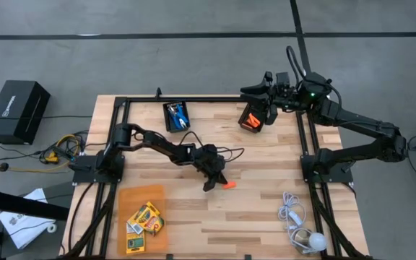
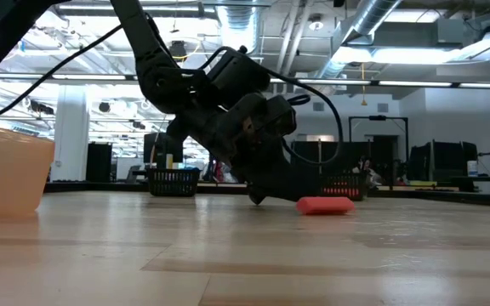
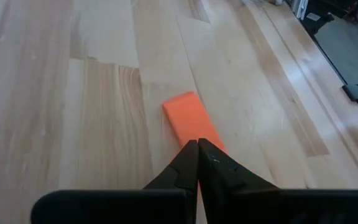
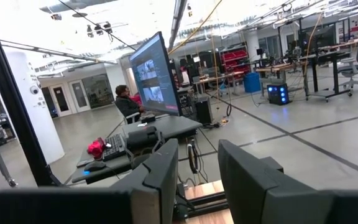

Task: Pick & Place School Supplies
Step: Put the orange eraser into the right black bin

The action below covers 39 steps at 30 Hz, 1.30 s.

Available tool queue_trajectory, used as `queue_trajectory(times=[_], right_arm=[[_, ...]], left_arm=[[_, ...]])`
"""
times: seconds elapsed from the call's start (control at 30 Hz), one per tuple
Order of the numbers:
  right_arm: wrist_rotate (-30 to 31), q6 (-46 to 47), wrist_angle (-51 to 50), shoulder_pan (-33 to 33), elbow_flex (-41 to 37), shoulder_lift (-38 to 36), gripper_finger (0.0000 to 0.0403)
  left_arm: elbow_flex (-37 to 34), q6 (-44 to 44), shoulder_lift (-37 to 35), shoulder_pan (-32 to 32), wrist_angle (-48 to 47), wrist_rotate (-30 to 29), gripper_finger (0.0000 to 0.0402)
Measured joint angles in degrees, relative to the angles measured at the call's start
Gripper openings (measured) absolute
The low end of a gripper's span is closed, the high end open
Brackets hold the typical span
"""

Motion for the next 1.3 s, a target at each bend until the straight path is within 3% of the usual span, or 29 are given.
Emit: queue_trajectory(times=[0.73,0.93,1.1,1.3], right_arm=[[0.0,0.03,0.13,0.02,-0.01,0.0,0.0107],[0.0,0.03,0.13,0.02,-0.02,0.0,0.0107],[0.0,0.03,0.22,0.02,0.0,0.0,0.0107],[0.13,2.73,0.22,-0.66,-0.02,0.0,0.0107]], left_arm=[[-0.11,1.41,-0.02,3.13,-1.1,-2.5,0.0],[-0.19,0.76,-2.0,6.42,-2.05,-2.82,0.0007],[-0.59,-1.92,-8.23,9.56,-4.97,-2.71,0.0036],[-0.37,-0.24,-17.49,8.72,-13.21,-2.56,0.0106]])
